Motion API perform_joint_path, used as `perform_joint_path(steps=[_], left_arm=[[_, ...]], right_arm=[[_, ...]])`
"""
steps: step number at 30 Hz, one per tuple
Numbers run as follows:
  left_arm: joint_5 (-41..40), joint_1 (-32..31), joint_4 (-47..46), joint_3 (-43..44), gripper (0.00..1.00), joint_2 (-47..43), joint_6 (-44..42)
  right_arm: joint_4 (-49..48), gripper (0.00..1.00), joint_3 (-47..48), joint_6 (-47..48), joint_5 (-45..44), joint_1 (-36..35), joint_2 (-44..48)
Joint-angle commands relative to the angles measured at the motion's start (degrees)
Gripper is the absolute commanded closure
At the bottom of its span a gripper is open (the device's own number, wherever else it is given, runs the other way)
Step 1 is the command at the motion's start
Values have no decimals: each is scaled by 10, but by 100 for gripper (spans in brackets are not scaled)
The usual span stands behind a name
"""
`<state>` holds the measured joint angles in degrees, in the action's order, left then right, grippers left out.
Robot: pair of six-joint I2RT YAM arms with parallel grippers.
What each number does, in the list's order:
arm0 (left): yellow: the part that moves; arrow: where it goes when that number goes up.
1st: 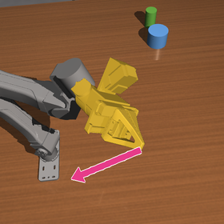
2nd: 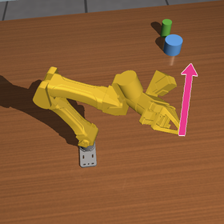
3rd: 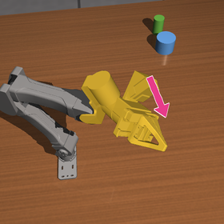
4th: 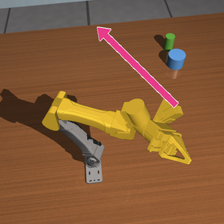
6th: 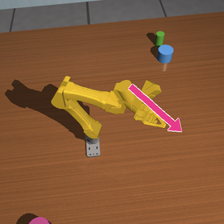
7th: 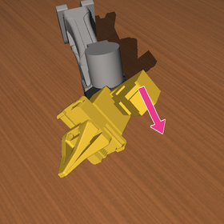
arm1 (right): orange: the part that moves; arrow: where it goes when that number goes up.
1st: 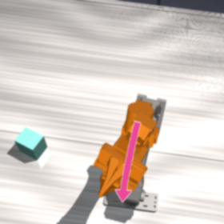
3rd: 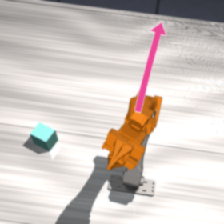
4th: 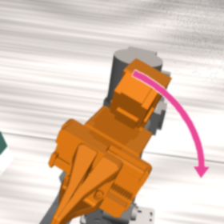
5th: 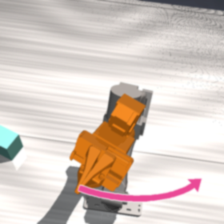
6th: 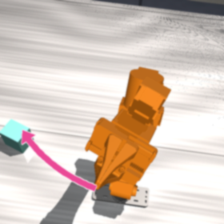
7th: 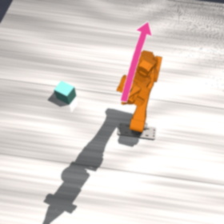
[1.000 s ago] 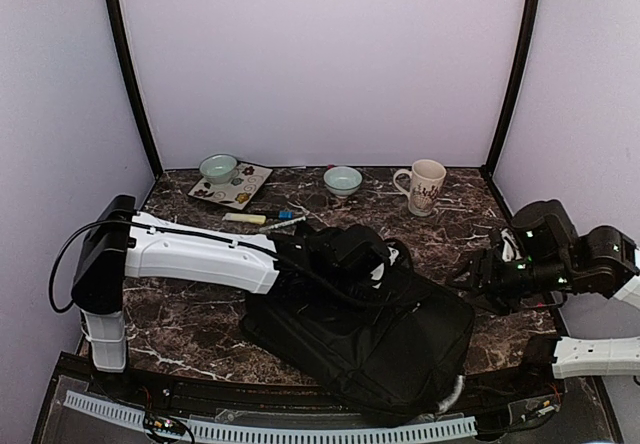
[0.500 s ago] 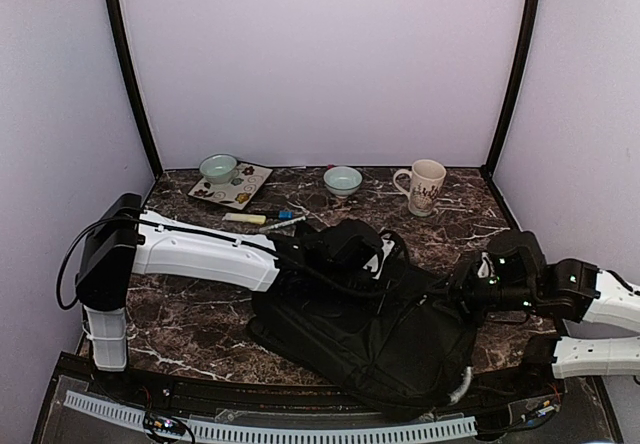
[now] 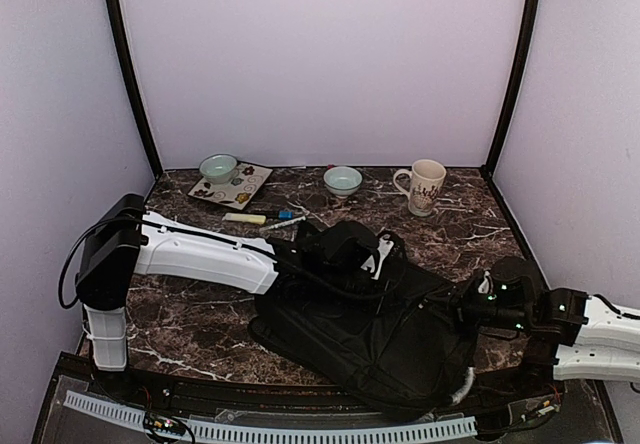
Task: Pack the student bag
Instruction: Pick up the student bag from the upper front pocket.
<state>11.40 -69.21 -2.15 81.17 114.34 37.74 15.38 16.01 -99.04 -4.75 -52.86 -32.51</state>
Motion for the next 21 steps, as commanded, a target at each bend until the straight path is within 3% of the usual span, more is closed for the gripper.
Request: perform_joint_path(steps=[1,9,16,21], left_arm=[[44,-3,-49,5,100,-14,-4],[43,-3,-46,16,100,-14,-1],[28,-3,-23,30,100,-17,-7],[-1,-10,20,59,100,-15,-35]], right_arm=[[-70,72,-16,0,6,0,-25],[-90,73,3,46,38,0,-74],[96,81,67,71,-2,0,-84],[195,81,134,133,-15,0,-149]])
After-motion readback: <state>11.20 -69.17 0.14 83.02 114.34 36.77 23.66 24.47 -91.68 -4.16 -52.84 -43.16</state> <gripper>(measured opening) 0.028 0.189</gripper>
